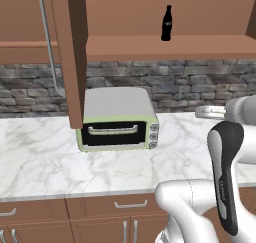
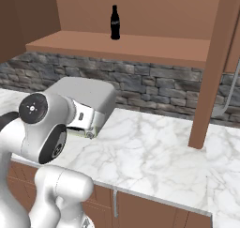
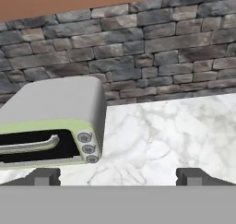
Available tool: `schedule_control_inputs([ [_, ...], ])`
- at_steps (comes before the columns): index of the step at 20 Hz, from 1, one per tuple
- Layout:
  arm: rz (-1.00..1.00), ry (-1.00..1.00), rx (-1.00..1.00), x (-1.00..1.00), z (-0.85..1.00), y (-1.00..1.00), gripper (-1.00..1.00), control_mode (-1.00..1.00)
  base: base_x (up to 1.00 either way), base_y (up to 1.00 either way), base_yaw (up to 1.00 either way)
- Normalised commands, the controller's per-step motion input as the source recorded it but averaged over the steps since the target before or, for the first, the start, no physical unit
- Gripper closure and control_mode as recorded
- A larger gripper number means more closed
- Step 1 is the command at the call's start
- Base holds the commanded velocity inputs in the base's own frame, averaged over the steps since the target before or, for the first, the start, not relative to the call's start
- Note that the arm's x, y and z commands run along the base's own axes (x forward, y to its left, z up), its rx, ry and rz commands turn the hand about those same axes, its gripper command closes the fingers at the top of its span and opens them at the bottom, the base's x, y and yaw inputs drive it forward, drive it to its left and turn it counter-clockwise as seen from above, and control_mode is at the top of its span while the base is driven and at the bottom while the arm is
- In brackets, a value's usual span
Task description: Sort all alcoholic drinks to one cabinet, and non-alcoholic drinks to the other.
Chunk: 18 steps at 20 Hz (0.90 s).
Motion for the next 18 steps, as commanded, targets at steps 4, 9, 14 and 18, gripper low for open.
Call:
schedule_control_inputs([
  [4,0.0,0.04,0.0,0.0,-0.12,0.04,-1.0,-1.0,0.0,0.0,0.0],
  [9,0.0,0.04,-0.02,0.0,0.0,0.05,-1.0,-1.0,0.0,0.0,0.0],
  [14,0.0,0.0,0.0,0.0,0.0,0.0,-1.0,1.0,-0.63,0.0,0.0],
  [18,0.0,0.0,0.0,0.0,0.0,0.0,-1.0,1.0,-1.0,-0.03,0.0],
])
